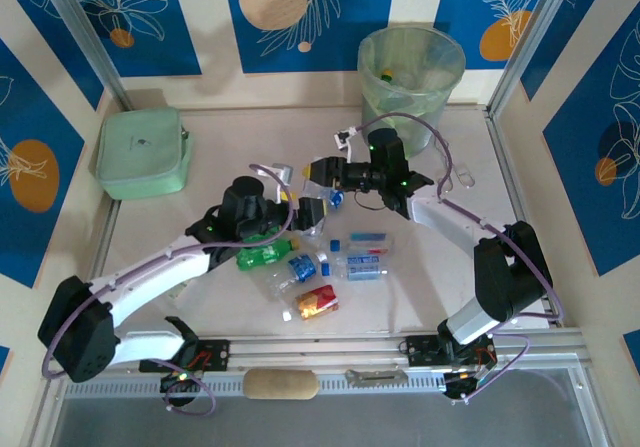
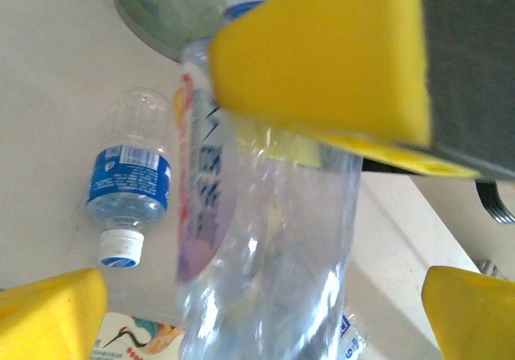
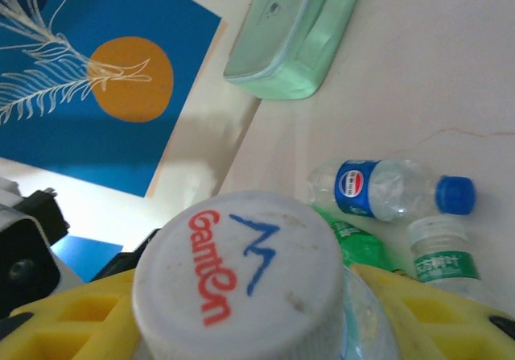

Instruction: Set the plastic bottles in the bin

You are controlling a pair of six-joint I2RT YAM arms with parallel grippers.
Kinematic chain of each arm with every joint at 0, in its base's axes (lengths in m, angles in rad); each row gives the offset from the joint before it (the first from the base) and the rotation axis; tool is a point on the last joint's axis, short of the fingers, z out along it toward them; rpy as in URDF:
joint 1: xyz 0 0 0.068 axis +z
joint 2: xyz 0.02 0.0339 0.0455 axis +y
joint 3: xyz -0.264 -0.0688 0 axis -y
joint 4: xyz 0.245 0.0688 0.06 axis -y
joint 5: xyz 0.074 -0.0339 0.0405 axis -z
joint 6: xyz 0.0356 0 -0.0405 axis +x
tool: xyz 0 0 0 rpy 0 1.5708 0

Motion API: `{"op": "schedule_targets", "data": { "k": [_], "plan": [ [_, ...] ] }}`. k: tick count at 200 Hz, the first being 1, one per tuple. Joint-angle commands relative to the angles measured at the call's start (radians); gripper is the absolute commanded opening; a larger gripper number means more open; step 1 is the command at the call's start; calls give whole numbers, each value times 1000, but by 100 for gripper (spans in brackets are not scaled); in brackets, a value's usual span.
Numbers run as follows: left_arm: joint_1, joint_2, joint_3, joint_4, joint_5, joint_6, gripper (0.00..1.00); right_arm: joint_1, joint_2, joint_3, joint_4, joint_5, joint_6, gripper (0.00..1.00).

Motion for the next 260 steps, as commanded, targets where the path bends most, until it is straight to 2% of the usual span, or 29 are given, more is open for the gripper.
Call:
{"op": "schedule_targets", "data": {
  "k": [1,50,76,114,188,212,234,260],
  "plan": [
    [45,-71,-56,-9,-27,-42,100,-46,-40,12,-48,75,-29,54],
    [167,-205,-174,-146,-239,-142,100,-206,-62,174,-190,174,-77,52],
    [203,-241,-217,-169,-302,-174,100,-279,-45,320,-243,216,-105,52],
    [231,-237,-254,-127,-263,-196,100,-352,9,541,-242,330,-172,51],
    [233,-229,-272,-119,-206,-176,100,-381,245,891,-151,638,-404,52],
    [235,-234,-270,-128,-199,-165,100,-383,366,1034,-230,708,-467,52],
    [235,-243,-268,-142,-200,-156,100,-386,481,1168,-312,719,-499,52],
    [236,-252,-264,-162,-205,-143,100,-386,634,1386,-510,709,-514,52]
  ]
}}
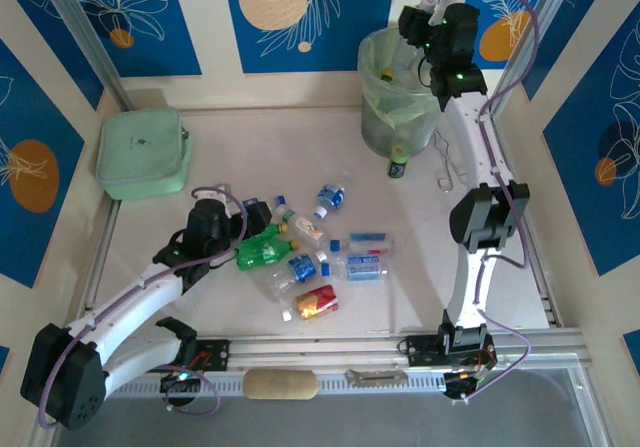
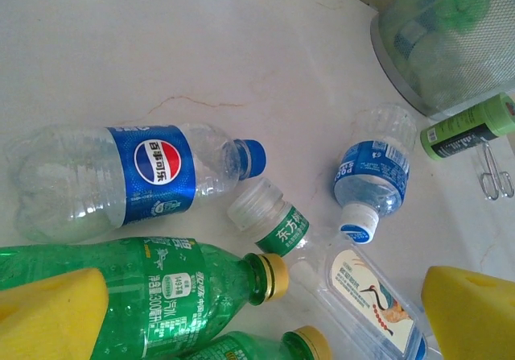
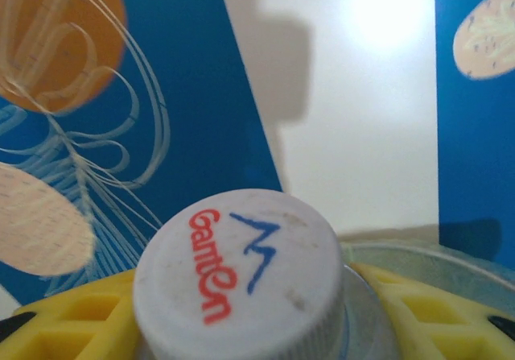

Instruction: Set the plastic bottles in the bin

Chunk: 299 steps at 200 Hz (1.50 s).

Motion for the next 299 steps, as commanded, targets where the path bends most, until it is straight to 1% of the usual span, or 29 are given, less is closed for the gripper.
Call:
{"op": "schedule_targets", "data": {
  "k": [1,12,23,62,83,95,118,132,151,185,214,242,261,280,291,299],
  "plan": [
    [14,-22,-3,-29,10,29,100,-4,95,166,-186,35,-57,52],
    [15,-26,-4,-34,6,30,100,-5,141,229,-259,23,-58,53],
    [15,-27,-7,-33,2,29,100,-4,168,250,-290,10,-55,53],
    [15,-18,1,-36,9,36,100,-7,183,187,-300,-25,-14,55],
    [15,-17,8,-42,10,38,100,-9,183,180,-301,-40,-1,59],
    [15,-19,9,-44,9,38,100,-10,183,189,-303,-51,5,63],
    [15,-28,9,-59,3,28,100,-17,183,233,-323,-50,13,78],
    [15,-32,9,-62,6,18,100,-20,181,270,-342,-48,19,84],
    [15,-34,9,-67,5,9,100,-23,166,305,-360,-55,22,88],
    [18,-50,17,-100,-17,11,100,-12,88,293,-372,-87,27,90],
    [40,-83,22,-143,-33,8,100,16,-27,193,-369,-127,15,94],
    [69,-130,16,-163,-29,-15,100,59,-170,12,-333,-140,7,98],
    [72,-167,58,-226,-17,-36,100,92,-254,-72,-333,-183,18,100],
    [72,-203,96,-301,-6,-37,100,152,-339,-204,-250,-140,-25,99],
    [72,-223,102,-338,-20,-34,100,177,-374,-266,-220,-155,-57,99],
    [72,-241,101,-363,-31,-40,100,192,-398,-320,-210,-140,-65,99]
  ]
}}
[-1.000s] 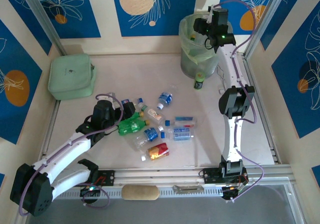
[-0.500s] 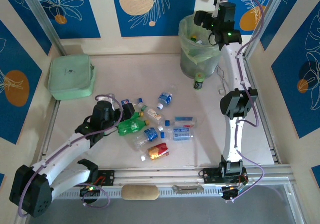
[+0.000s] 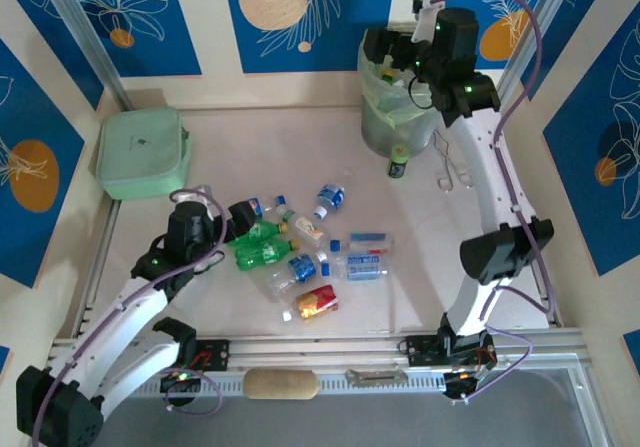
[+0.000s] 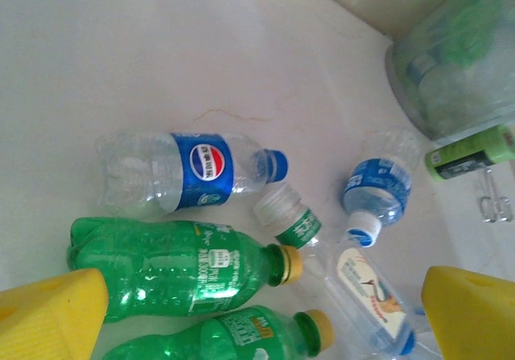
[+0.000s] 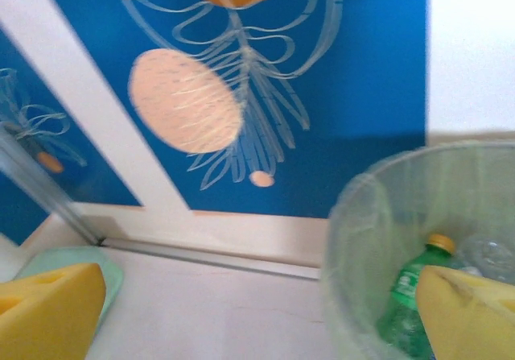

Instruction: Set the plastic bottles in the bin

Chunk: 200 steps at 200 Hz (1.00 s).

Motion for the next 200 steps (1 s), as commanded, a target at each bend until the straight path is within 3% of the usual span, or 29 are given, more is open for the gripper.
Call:
{"op": "schedule_targets", "data": {
  "k": [1,28,55,92,145,200],
  "plan": [
    [11,-53,40,-115,-20,-16,100,44,-60,-122,75,0,-58,99],
    [11,-117,43,-172,-70,12,100,62,-163,-343,127,39,-39,99],
    [11,-116,105,-263,-130,91,100,40,-286,-589,222,-9,59,99],
    [11,-85,132,-273,-169,118,100,35,-398,-787,238,-27,124,99],
    [42,18,180,-280,-184,164,100,45,-492,-934,235,-21,179,99],
    [114,46,148,-329,-230,115,100,91,-480,-980,233,-13,207,99]
  ]
}}
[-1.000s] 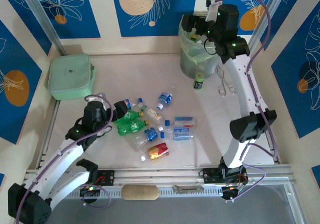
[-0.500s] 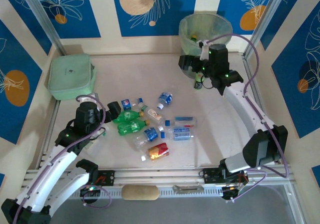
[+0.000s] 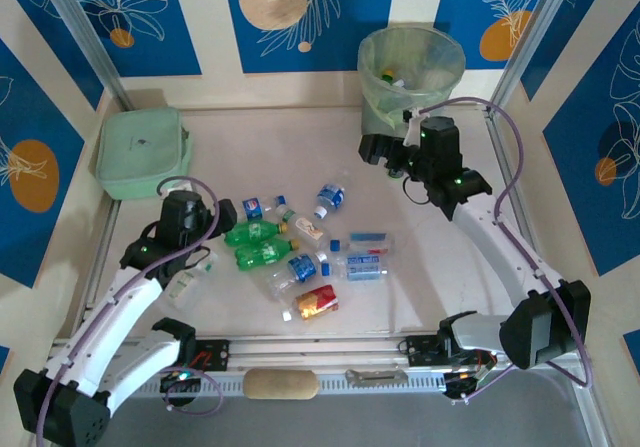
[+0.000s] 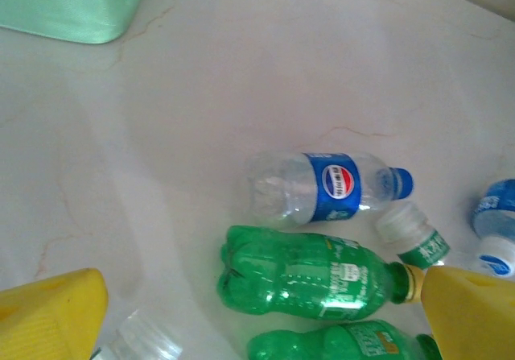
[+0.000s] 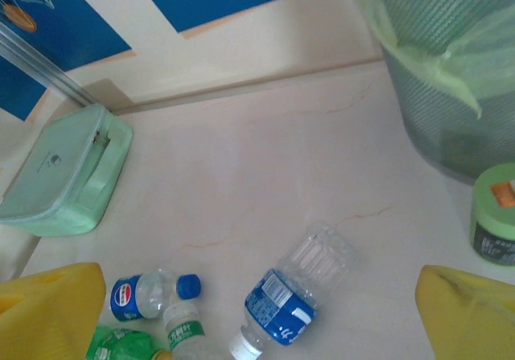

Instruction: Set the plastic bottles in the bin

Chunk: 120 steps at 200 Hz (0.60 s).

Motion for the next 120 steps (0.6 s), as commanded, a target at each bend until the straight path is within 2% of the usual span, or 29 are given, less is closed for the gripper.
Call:
{"op": "schedule_targets", "data": {
  "k": [1,47,68,120],
  "plan": [
    [43,-13,-5,-47,-38,-12,100,22,5,-12,13,-9,28,99],
    [125,7,-40,-93,1,-27,100,60,51,6,-11,-9,46,99],
    [160,33,-73,-113,3,-70,100,76,62,13,-26,-4,42,99],
    [259,69,-171,-94,99,-186,100,86,52,-2,-38,19,45,99]
  ]
}}
